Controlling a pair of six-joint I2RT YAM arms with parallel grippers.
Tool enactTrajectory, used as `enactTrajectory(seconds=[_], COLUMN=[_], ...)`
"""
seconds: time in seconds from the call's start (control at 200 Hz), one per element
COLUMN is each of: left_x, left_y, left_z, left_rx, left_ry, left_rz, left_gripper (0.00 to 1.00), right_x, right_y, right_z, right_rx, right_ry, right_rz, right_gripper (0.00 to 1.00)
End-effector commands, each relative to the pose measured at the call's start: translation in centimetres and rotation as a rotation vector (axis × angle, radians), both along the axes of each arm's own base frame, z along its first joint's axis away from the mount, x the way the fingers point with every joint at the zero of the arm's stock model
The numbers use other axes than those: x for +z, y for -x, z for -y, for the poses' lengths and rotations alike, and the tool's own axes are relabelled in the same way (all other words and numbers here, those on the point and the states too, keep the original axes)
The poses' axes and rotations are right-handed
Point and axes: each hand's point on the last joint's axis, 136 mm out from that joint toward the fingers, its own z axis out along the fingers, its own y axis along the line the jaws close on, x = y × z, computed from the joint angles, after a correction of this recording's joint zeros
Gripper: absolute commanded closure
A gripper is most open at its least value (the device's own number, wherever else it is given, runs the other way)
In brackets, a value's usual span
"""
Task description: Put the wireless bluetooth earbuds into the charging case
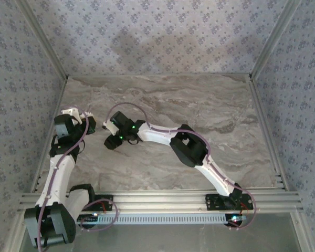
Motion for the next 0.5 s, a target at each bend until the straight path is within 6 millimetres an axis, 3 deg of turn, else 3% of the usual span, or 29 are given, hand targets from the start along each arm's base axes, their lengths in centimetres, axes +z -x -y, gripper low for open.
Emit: enactTrajectory(seconds=[0.0,0.205,0.495], left_x=[0.9,0.8,0.8], left_y=[-0.1,-0.2,-0.3], left_z=[-0.4,-0.4,-0.4], left_rx=[0.019,0.021,0.018], left_ry=[-0.002,-0.005,-0.010], left_rz=[0.038,0.038,0.041], left_gripper=[0.89,0.89,0.89], right_x=[-1.9,-2.6,-3.4], right_y=[0.6,1.0,1.3], right_z=[-0.2,-0.4,1.6], right_rx=[0.027,0.036,0.031], right_ry=[0.040,0.066,0.163], right_rz=[-0.010,-0.013,0.014], right_gripper=[0.47,0.50,0.61])
